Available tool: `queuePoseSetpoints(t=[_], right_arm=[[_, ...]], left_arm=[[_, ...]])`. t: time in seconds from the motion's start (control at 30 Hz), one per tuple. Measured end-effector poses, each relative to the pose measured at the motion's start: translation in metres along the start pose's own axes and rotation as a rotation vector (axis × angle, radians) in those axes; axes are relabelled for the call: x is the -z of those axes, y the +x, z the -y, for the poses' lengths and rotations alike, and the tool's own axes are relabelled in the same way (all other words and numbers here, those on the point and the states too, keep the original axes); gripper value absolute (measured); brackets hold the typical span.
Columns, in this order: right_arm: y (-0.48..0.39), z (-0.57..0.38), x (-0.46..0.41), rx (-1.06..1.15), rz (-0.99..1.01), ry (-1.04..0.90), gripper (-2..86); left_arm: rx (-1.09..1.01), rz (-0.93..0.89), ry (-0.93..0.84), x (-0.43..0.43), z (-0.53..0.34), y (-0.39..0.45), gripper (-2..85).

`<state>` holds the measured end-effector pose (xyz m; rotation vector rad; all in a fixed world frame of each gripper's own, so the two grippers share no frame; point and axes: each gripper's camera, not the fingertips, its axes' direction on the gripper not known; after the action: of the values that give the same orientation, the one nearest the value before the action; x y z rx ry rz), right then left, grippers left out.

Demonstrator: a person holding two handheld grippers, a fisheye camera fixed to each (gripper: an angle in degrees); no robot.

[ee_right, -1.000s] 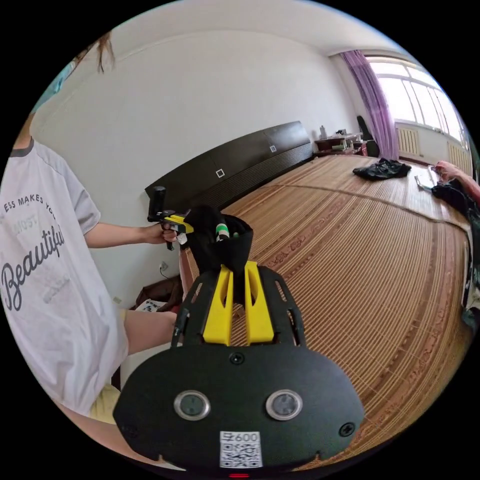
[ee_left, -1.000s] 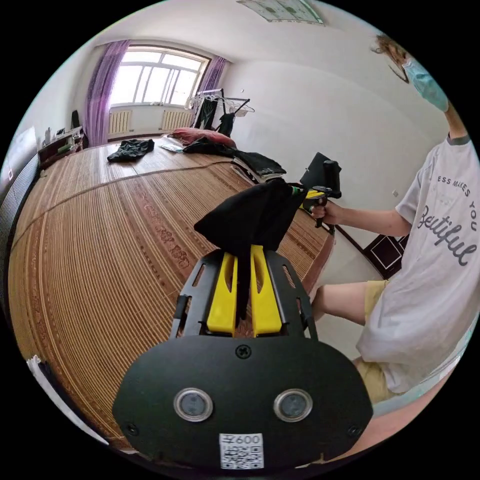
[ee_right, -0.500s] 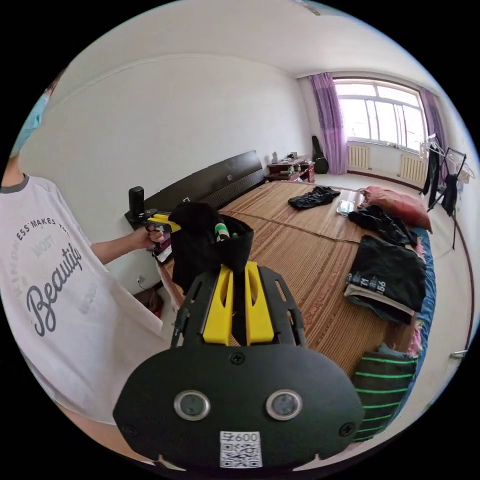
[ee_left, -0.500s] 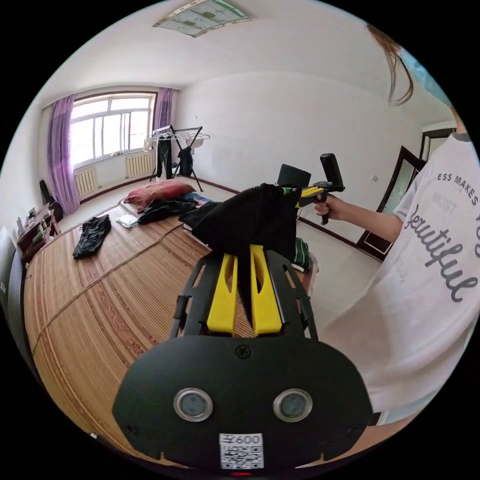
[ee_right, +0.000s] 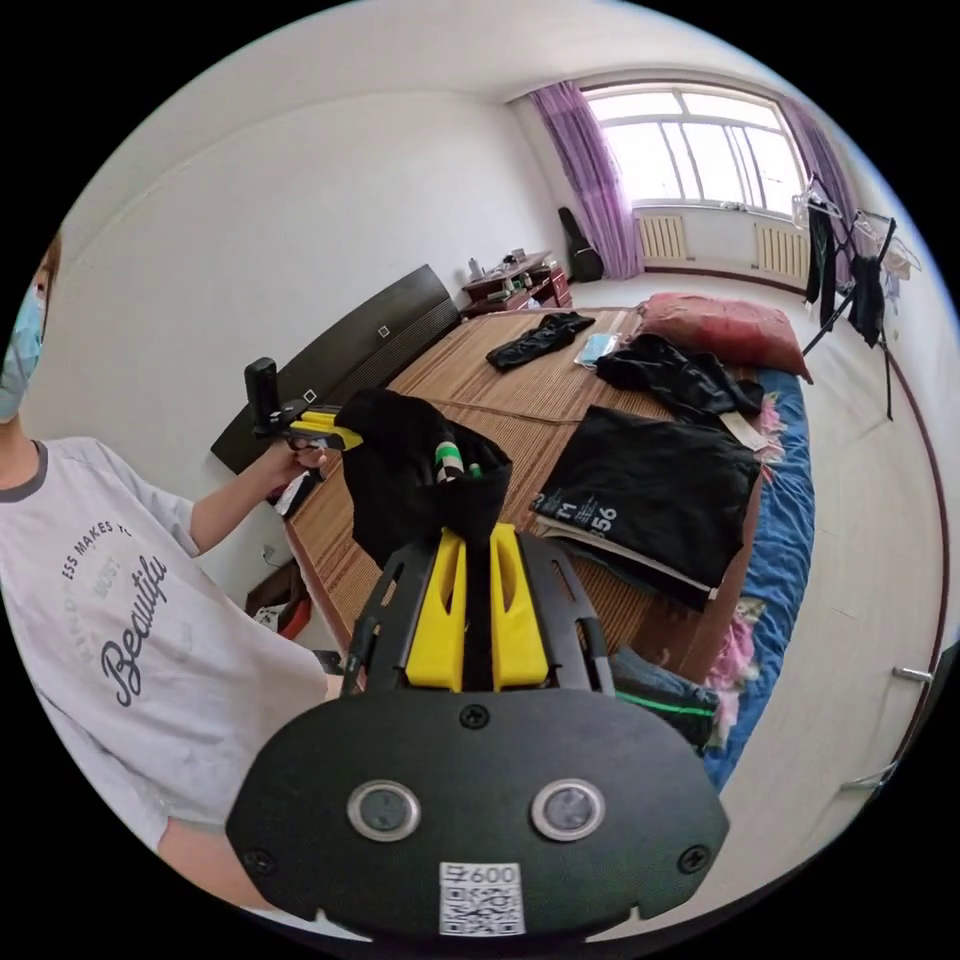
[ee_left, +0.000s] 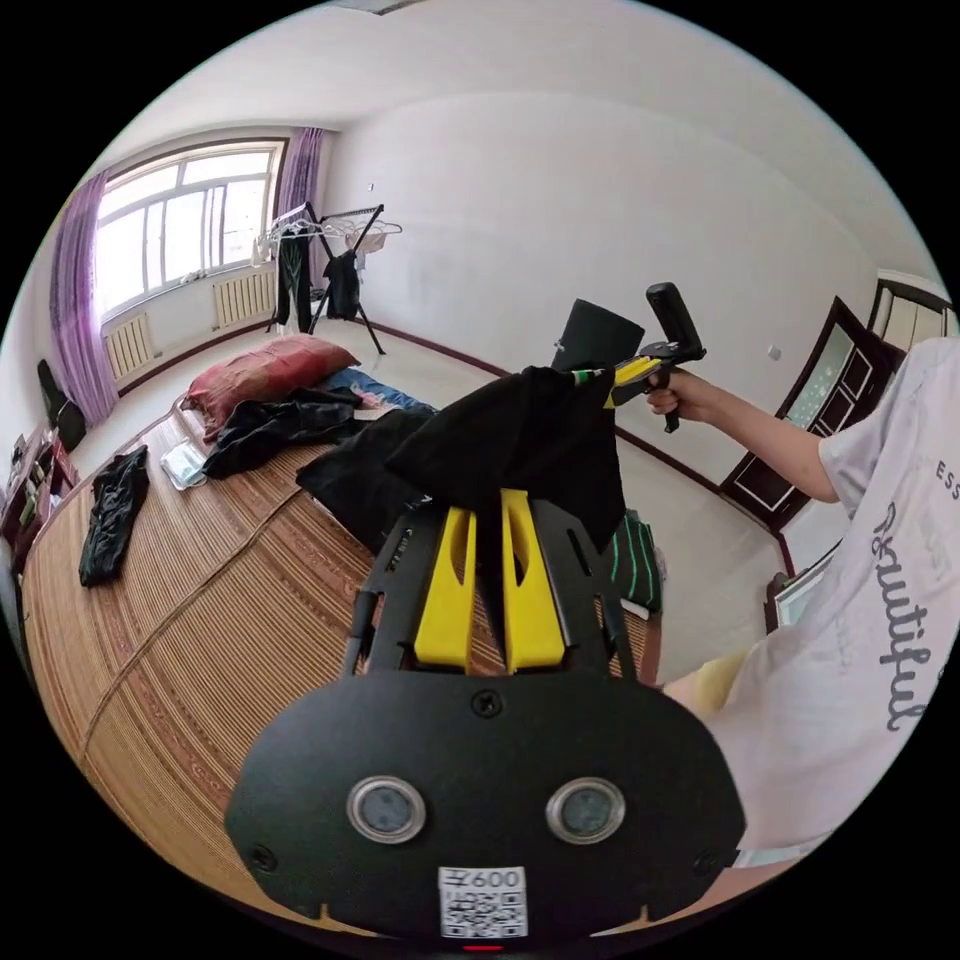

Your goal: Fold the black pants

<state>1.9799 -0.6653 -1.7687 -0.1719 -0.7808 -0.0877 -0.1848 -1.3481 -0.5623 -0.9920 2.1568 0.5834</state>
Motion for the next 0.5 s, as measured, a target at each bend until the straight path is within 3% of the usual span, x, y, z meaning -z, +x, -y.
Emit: queuePoseSetpoints(t=[0.27,0.37,0.5], right_arm=[[0.326,0.091,-0.149,-0.158,0.107,-0.084,-0.7],[0.389,0.094,-0.204,-0.243,0.125,-0.082,-0.7],[0.415,0.083,-0.226,-0.257,0.129,-0.027,-0.7]], left_arm=[[0.052,0.029,-0.031,-0.351,-0.003,-0.259,3.0],[0.155,-0.016,0.01,-0.432,-0.038,-0.346,2.8],[0.134,0.035,0.003,-0.468,-0.065,-0.396,3.0]])
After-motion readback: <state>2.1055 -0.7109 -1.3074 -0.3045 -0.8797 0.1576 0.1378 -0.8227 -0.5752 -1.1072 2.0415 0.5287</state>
